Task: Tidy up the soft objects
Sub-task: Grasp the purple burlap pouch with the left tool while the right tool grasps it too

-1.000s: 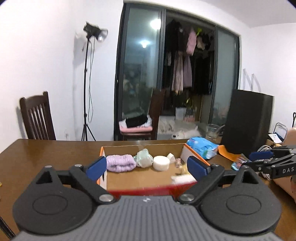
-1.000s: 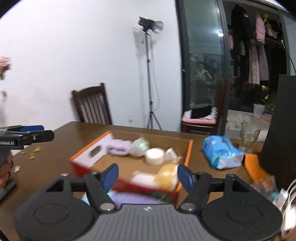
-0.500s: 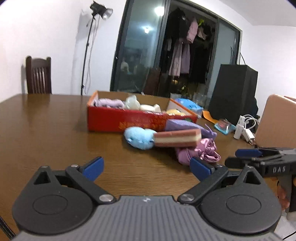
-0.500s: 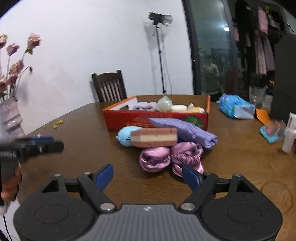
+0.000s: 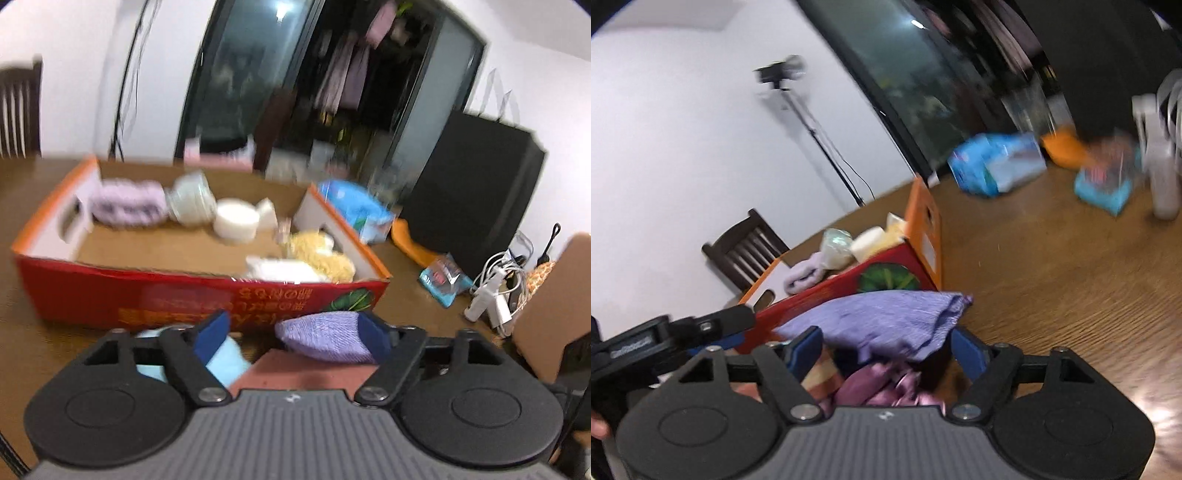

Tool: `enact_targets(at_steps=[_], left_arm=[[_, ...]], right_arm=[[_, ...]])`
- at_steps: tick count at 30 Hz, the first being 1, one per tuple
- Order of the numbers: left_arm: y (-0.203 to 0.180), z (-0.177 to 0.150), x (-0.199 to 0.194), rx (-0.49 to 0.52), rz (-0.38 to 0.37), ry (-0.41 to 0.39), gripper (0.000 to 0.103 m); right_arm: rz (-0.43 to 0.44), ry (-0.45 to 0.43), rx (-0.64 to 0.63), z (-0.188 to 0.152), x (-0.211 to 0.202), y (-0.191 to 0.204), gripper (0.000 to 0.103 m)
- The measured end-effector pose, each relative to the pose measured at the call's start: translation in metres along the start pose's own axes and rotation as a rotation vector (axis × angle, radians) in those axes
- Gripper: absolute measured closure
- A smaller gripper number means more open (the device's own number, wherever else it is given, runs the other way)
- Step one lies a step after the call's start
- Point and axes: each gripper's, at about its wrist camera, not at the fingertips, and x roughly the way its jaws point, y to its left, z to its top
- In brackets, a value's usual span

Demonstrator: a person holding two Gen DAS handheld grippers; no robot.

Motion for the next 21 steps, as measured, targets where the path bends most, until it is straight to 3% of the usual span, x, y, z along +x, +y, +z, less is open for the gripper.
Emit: enact_targets(at_steps=[1,2,4,7,12,15,18,21], left_arm=[[0.003,0.003,0.010,-0.017,-0.028,0.037,0.056],[0.005,0.005,0.020,-0.037,-0.069,0.084,0.065],[0.009,0.003,0.025,-0.067,-0.123,0.099,0.081],[0.002,0.002,0.018,-0.042,-0.142,0.071,0.092],[-0.020,0.001,-0.035,0.036,-0.156,-0.038,0.094],[-0.018,-0.014,-0.088,0.048,-0.173,-0.113,0.094],[-0.003,-0.050,-0.129,0.011,-0.165,-0.117,0.094],[0.010,-0.096,-0.156,-0.054,-0.153,-0.082,0.094]], right_arm=[[0.009,0.024,0.058,0.002,0.009,-0.007,0.044],[0.036,0.037,0.099,0.003,0.015,-0.013,0.050],[0.062,0.031,0.121,0.003,0.021,-0.016,0.073],[0.046,-0.018,0.069,0.004,0.017,-0.011,0.083],[0.029,-0.100,-0.083,0.003,-0.008,0.019,0.088],[0.104,-0.141,-0.200,0.001,-0.042,0.046,0.088],[0.209,-0.088,-0.276,-0.016,-0.071,0.064,0.088],[0.248,-0.001,-0.315,-0.048,-0.087,0.077,0.088]])
